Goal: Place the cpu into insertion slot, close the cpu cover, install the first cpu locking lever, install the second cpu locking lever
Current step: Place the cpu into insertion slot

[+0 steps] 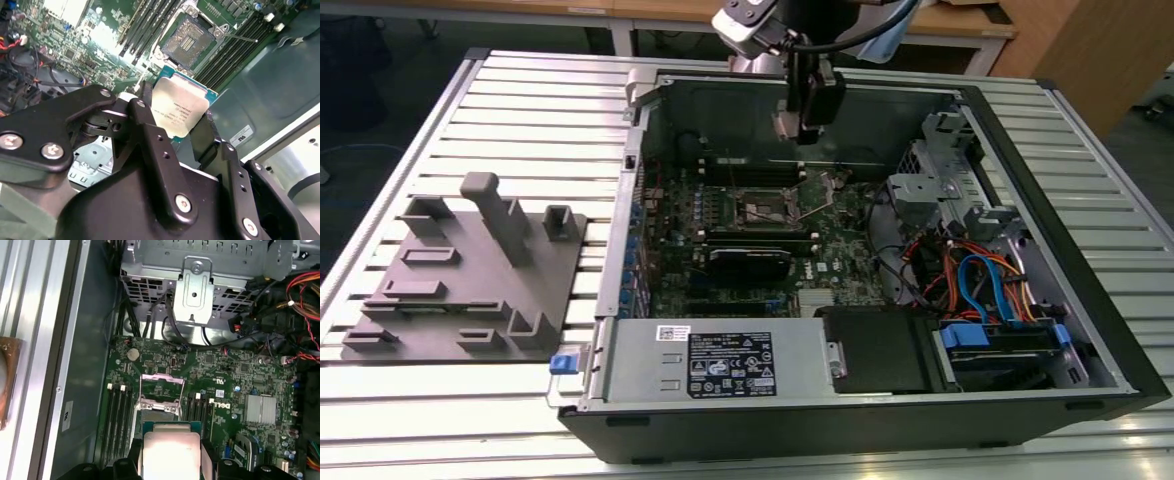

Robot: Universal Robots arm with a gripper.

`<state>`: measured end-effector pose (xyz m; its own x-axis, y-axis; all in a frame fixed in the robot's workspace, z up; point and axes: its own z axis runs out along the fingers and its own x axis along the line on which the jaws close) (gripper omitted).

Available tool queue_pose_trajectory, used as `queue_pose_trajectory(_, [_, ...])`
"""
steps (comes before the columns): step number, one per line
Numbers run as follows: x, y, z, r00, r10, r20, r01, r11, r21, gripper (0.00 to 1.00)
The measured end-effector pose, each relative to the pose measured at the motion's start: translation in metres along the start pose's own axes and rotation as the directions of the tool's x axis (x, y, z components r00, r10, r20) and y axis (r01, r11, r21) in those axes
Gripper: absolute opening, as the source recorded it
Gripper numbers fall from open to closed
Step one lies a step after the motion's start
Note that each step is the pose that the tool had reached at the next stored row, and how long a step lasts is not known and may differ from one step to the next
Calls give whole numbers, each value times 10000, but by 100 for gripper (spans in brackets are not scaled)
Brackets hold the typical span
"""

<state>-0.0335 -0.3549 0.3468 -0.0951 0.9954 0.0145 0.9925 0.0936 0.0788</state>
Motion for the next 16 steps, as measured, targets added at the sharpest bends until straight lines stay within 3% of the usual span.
queue_pose_trajectory(4, [2, -2, 22, 10000, 81, 0, -81, 10000, 53, 54])
queue_pose_trajectory(9, [2, -5, 57, 9999, 133, -23, -132, 9992, 386, 54])
queue_pose_trajectory(16, [2, -5, 58, 9999, 133, -17, -132, 9991, 391, 54])
